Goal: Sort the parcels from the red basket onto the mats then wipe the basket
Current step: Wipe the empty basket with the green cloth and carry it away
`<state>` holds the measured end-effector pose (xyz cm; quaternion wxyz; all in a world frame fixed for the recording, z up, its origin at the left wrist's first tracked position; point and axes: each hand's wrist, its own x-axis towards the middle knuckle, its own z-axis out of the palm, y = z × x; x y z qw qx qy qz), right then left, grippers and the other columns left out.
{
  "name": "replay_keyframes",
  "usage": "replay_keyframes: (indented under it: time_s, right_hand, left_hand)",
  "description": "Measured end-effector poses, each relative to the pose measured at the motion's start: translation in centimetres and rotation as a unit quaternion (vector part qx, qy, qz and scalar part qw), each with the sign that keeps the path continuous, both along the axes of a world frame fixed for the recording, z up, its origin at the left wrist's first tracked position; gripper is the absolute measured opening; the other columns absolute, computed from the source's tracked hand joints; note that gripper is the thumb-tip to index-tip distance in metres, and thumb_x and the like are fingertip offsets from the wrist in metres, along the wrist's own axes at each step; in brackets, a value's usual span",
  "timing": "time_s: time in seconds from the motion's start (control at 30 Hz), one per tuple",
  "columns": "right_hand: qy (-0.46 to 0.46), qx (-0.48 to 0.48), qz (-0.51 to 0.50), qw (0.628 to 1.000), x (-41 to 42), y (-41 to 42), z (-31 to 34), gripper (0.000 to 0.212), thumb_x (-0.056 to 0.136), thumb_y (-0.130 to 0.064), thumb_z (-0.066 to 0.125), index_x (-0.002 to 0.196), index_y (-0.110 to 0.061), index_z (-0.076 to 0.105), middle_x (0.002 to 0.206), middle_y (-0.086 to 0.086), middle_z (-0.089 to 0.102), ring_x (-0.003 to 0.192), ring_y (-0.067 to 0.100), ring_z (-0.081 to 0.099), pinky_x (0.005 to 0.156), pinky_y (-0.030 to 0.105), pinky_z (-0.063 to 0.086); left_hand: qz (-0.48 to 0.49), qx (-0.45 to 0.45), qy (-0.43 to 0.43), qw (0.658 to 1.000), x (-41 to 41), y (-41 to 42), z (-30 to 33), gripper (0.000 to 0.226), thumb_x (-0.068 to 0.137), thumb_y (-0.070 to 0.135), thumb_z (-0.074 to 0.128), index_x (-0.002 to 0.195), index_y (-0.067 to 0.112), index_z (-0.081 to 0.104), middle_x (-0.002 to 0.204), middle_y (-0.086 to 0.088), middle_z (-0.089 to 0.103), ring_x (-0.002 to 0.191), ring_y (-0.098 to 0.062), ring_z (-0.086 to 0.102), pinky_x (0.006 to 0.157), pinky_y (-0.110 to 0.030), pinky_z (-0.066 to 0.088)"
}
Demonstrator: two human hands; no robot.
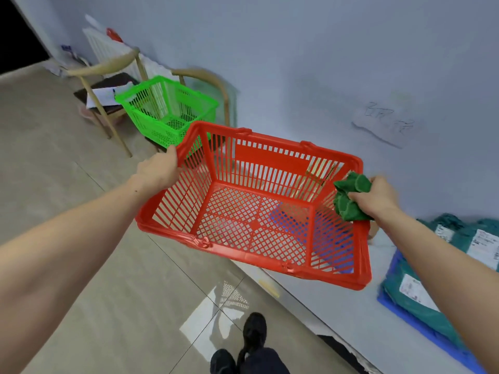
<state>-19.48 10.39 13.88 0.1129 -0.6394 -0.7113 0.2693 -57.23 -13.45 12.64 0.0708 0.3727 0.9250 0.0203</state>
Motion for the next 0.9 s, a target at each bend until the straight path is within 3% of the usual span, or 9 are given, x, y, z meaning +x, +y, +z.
replay_keyframes:
  time_s: [0.23,0.43,0.63,0.9]
  right_hand:
    - [-0.008,-0.001,0.053,0.999,-8.1,3.7,0.2,0.046,0.08,-0.021,0.076,0.115,-0.005,0.051,0.112,0.021,0.063,0.107,0.039,0.06,0.085,0.042,0.048]
    - [-0.016,0.003,0.081,0.997,-15.4,5.3,1.4,0.04,0.084,-0.021,0.074,0.114,-0.004,0.051,0.108,0.019,0.063,0.099,0.036,0.062,0.072,0.034,0.044]
    - [-0.015,0.006,0.064,0.998,-23.2,3.8,1.5,0.04,0.083,-0.021,0.074,0.113,-0.005,0.052,0.109,0.018,0.064,0.099,0.037,0.062,0.078,0.041,0.05]
    - [-0.009,0.003,0.028,1.0,-32.7,0.7,2.0,0.04,0.084,-0.025,0.073,0.112,-0.009,0.05,0.108,0.017,0.064,0.1,0.036,0.062,0.085,0.048,0.053]
  left_hand:
    - [0.056,-0.007,-0.008,0.998,-6.1,0.4,0.1,0.041,0.095,0.034,0.053,0.124,0.01,0.036,0.114,-0.023,0.062,0.104,-0.041,0.061,0.084,-0.047,0.049]
    - [0.077,0.009,-0.024,0.997,-12.0,0.4,0.4,0.045,0.096,0.033,0.052,0.13,0.009,0.036,0.119,-0.024,0.06,0.11,-0.041,0.059,0.085,-0.046,0.046]
    - [0.056,0.012,-0.031,0.998,-20.5,-0.7,0.5,0.042,0.095,0.035,0.051,0.126,0.011,0.036,0.114,-0.022,0.062,0.102,-0.04,0.062,0.083,-0.046,0.051]
    - [0.022,0.017,-0.012,1.0,-32.1,-1.4,2.1,0.044,0.095,0.033,0.052,0.129,0.01,0.035,0.121,-0.023,0.06,0.111,-0.041,0.059,0.085,-0.046,0.047]
